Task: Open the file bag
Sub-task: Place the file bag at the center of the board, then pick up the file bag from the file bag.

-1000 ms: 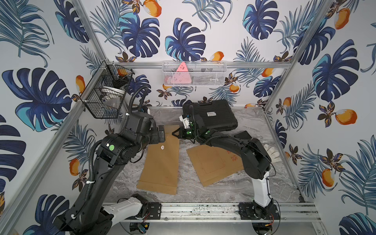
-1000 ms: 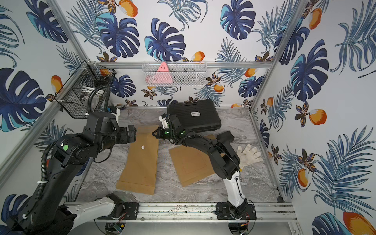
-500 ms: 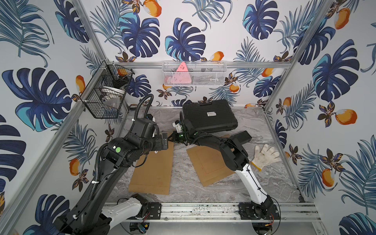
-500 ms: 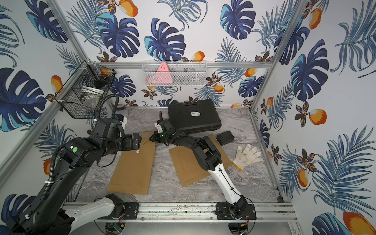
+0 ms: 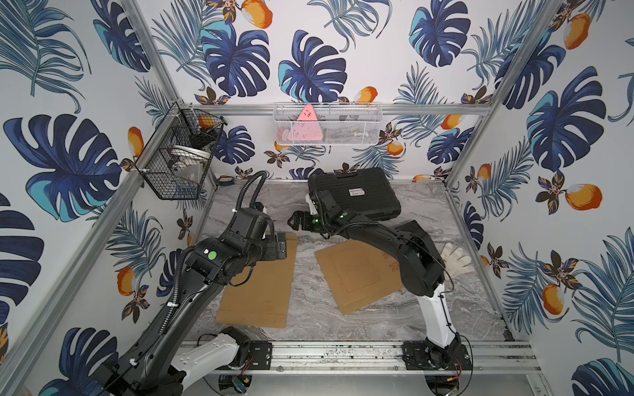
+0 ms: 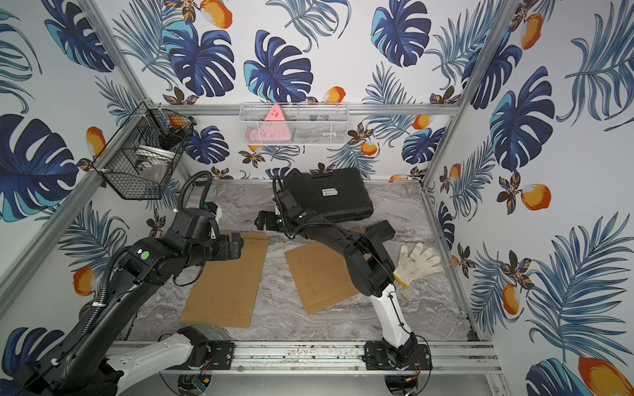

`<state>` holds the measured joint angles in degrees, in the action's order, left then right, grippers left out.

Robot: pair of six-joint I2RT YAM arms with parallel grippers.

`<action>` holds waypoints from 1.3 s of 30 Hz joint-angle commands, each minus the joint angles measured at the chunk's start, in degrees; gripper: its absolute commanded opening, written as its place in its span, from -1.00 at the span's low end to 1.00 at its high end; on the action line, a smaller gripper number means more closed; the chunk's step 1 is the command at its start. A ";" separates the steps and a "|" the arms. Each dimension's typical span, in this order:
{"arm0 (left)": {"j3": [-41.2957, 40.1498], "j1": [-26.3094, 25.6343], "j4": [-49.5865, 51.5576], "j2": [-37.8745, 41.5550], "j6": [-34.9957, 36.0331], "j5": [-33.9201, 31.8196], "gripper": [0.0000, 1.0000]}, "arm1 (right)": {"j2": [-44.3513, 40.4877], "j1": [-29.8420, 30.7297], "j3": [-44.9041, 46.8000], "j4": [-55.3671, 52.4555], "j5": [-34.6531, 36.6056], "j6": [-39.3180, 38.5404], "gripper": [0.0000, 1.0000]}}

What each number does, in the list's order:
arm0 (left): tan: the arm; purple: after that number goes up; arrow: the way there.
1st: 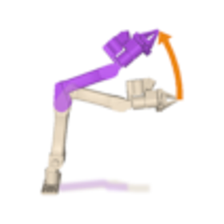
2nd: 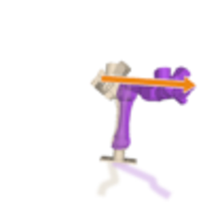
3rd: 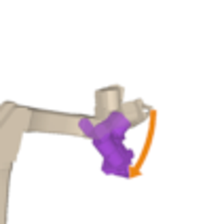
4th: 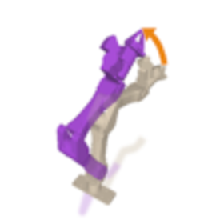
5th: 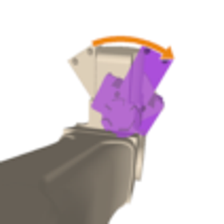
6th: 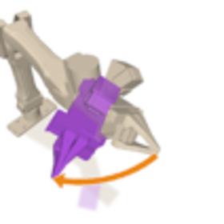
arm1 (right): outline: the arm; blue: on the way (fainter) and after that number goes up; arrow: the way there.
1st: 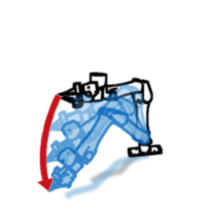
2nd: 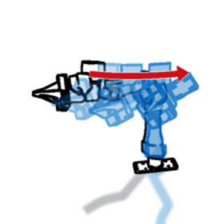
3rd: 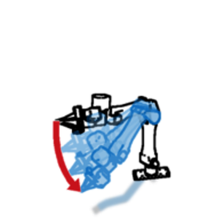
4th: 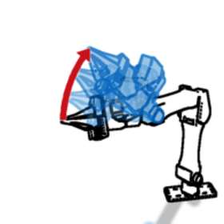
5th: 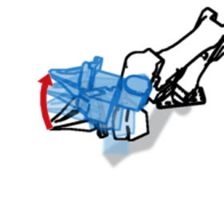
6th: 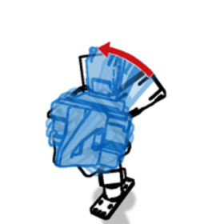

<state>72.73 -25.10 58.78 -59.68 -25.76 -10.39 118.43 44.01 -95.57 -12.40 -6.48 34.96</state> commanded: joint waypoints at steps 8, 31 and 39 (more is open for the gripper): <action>-15.07 -8.19 -22.29 -2.99 -2.07 9.33 0.93 | -34.77 0.19 36.80 -4.60 18.56 2.63 1.00; -1.92 -20.26 -45.18 -46.40 0.81 13.64 0.82 | -68.60 -34.17 64.87 -14.43 -7.53 9.75 0.99; 5.36 -18.53 -43.38 -55.18 1.97 16.30 0.82 | -68.07 -48.83 70.95 -6.97 -23.25 12.71 0.99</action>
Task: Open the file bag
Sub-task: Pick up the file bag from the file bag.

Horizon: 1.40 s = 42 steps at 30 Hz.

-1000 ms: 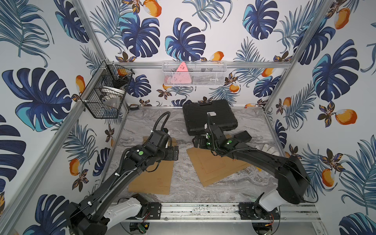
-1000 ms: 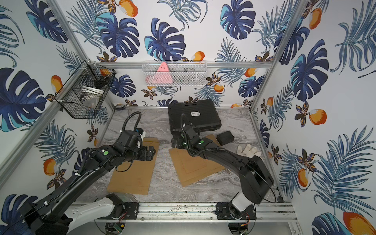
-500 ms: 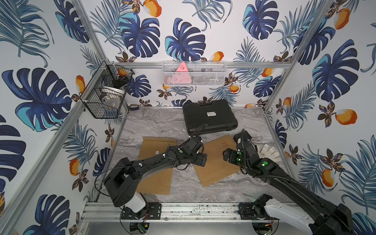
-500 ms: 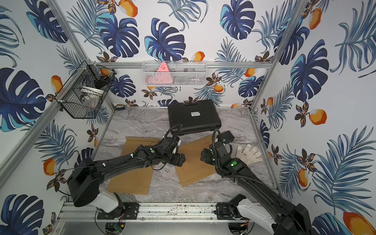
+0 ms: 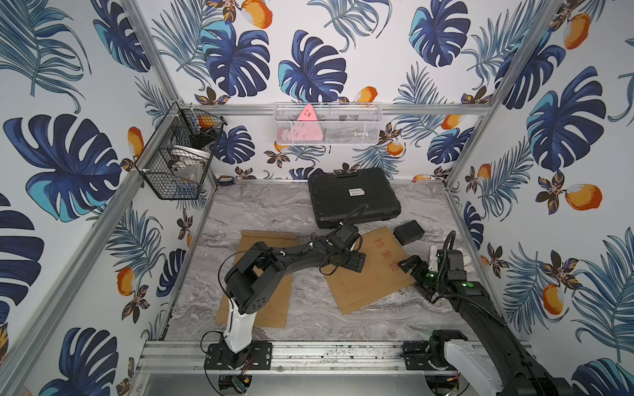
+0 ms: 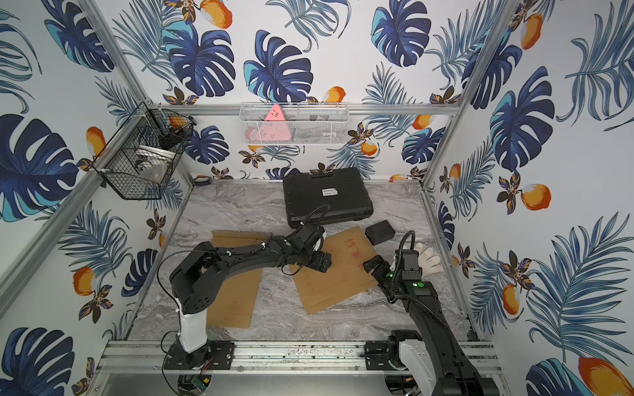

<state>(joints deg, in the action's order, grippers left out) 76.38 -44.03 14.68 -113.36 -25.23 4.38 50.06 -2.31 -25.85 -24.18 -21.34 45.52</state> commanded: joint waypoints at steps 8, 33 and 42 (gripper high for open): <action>4.71 1.67 2.57 -5.97 1.91 2.14 0.84 | 5.26 -10.22 4.79 14.09 -16.09 4.72 0.97; 1.14 1.84 2.29 -6.94 1.89 2.11 0.87 | 17.59 -13.95 7.40 24.08 -18.12 2.92 0.95; 0.44 1.75 2.09 -6.61 2.14 2.90 0.88 | 19.32 -14.05 10.05 31.21 -19.29 5.91 0.95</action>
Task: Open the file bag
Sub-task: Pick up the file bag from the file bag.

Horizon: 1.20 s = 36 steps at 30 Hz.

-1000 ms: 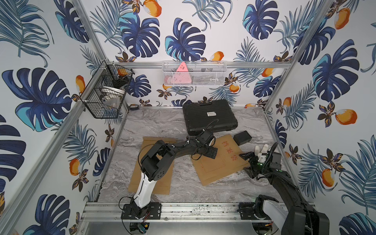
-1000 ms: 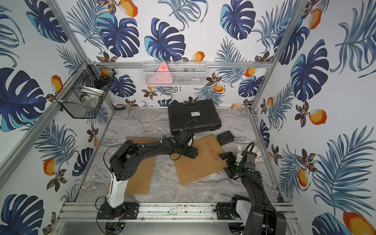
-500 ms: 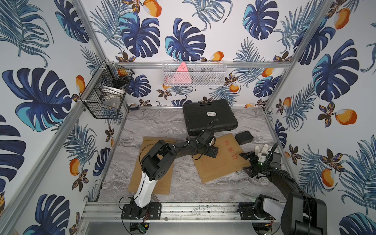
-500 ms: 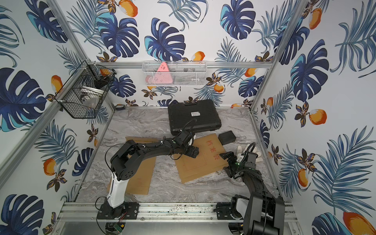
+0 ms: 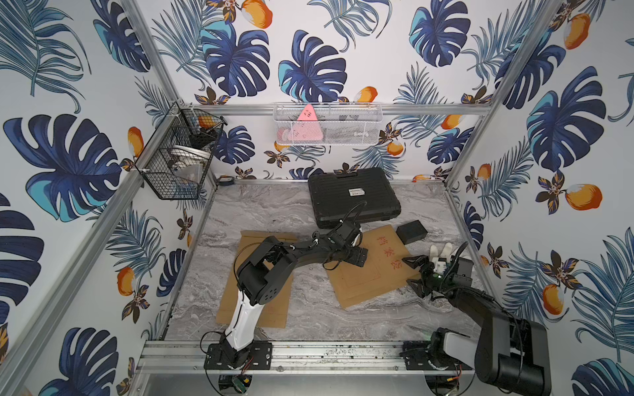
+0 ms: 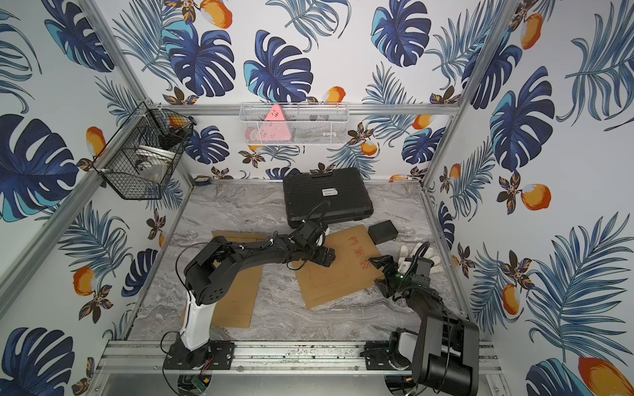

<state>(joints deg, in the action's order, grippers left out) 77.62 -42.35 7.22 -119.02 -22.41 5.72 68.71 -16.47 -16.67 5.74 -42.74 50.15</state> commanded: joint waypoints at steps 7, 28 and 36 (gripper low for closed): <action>-1.21 0.07 9.32 -0.85 -0.63 1.93 0.88 | 0.39 0.12 3.47 11.68 -2.15 5.58 0.92; -0.91 -0.10 10.34 0.46 -0.17 1.27 0.88 | -2.36 0.12 2.15 10.20 -5.69 2.80 -0.40; 0.20 -0.19 12.34 5.62 0.95 -1.42 0.89 | -5.69 0.10 0.46 5.45 -6.80 1.70 -0.97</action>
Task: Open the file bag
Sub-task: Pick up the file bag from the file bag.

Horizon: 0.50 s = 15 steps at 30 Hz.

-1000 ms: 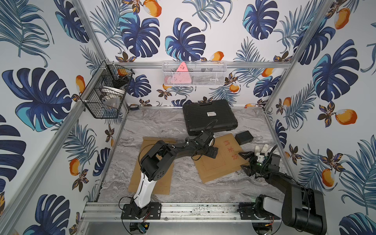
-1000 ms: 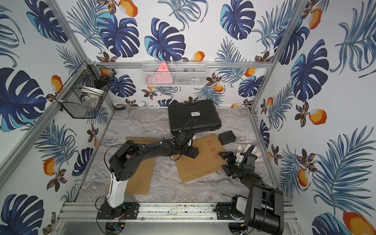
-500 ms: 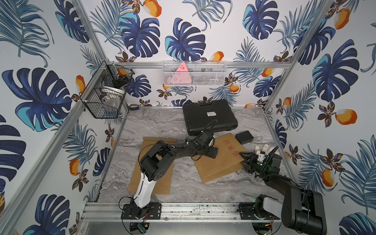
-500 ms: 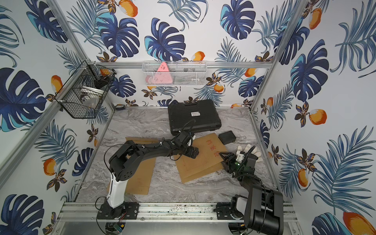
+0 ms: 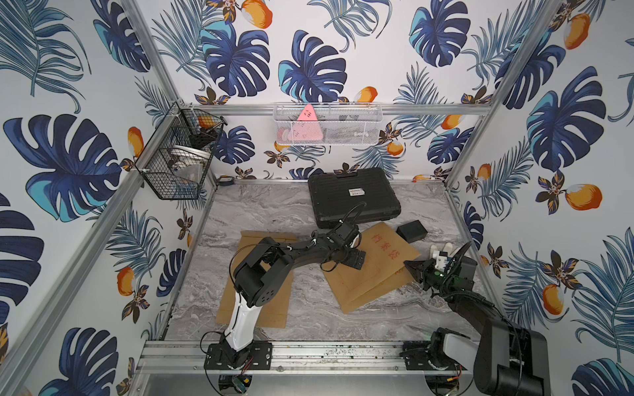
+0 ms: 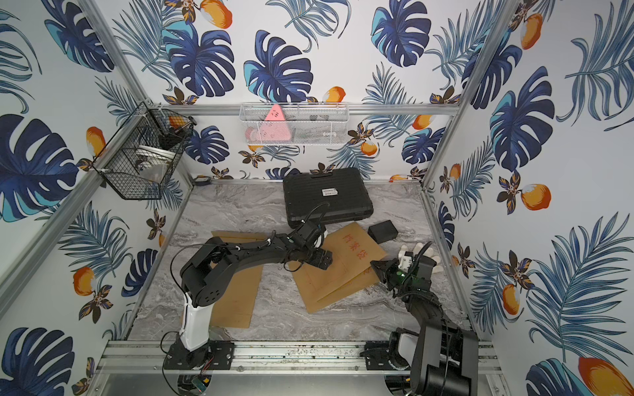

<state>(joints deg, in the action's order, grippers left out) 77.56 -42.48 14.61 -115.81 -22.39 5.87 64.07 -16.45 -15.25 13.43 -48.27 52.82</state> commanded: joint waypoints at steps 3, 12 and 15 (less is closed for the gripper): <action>-0.36 -0.28 5.84 8.17 1.41 -4.62 0.91 | -3.95 0.09 -2.43 -5.20 -1.48 0.01 -1.00; -2.68 -8.84 12.26 24.99 5.89 -13.73 0.93 | -8.64 5.01 -3.05 -1.60 -0.46 14.23 -1.00; -2.26 -14.44 15.47 25.80 6.82 -18.75 0.91 | -12.87 6.54 -7.43 -10.00 3.45 12.49 -1.00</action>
<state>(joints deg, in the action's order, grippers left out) 75.07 -53.82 24.82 -90.63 -17.96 -6.70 53.82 -10.87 -19.59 6.57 -47.94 62.89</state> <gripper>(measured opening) 0.960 0.055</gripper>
